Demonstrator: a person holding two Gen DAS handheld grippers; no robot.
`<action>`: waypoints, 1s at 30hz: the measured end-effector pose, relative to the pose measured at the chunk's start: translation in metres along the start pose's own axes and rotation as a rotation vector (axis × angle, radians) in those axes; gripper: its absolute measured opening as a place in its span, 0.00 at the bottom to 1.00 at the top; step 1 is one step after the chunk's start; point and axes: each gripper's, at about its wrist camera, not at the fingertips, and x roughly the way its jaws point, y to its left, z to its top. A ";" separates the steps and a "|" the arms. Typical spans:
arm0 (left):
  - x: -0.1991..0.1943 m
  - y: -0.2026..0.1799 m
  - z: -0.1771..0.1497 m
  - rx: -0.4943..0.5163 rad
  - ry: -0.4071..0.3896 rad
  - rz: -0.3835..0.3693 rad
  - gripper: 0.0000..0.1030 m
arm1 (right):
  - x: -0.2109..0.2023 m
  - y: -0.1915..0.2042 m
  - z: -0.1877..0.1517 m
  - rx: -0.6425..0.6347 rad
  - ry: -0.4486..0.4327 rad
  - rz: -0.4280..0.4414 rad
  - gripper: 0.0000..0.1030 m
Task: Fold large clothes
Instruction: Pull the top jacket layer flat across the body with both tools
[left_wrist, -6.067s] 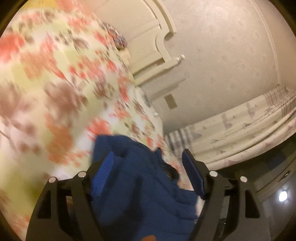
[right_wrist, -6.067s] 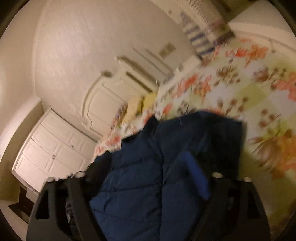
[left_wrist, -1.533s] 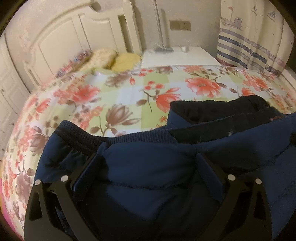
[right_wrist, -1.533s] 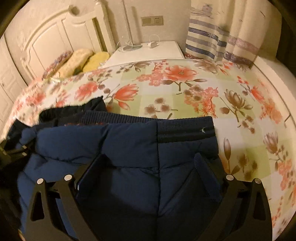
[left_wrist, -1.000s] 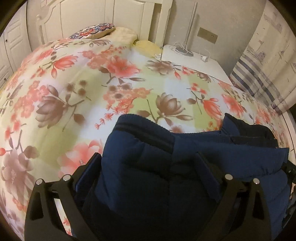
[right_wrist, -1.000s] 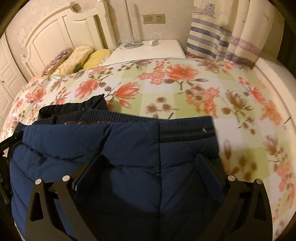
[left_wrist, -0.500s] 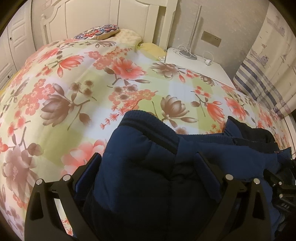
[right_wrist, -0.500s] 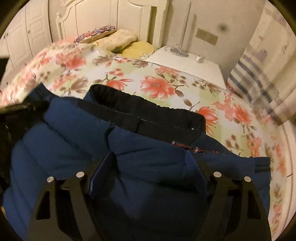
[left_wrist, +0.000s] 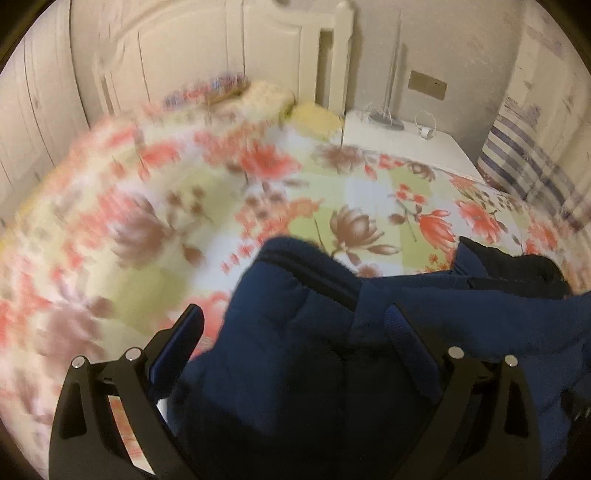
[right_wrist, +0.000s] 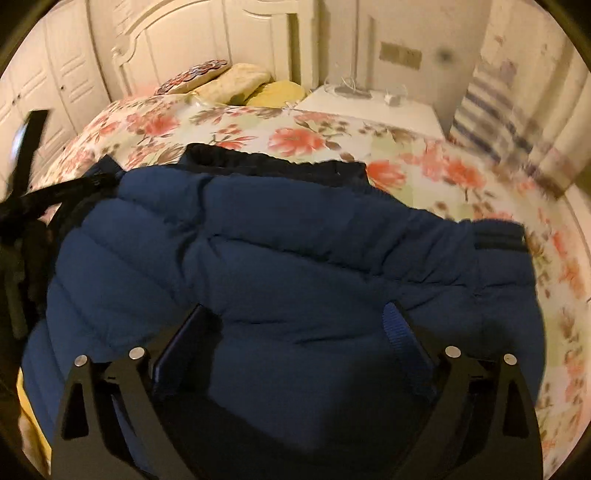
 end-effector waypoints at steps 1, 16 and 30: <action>-0.009 -0.004 0.000 0.021 -0.020 -0.018 0.95 | 0.001 0.002 0.000 -0.010 0.004 -0.011 0.89; -0.057 -0.084 -0.074 0.391 -0.174 0.009 0.98 | -0.058 0.005 -0.013 0.017 -0.115 -0.009 0.89; -0.058 -0.090 -0.083 0.403 -0.183 0.032 0.98 | -0.065 0.023 -0.074 -0.075 -0.083 -0.081 0.91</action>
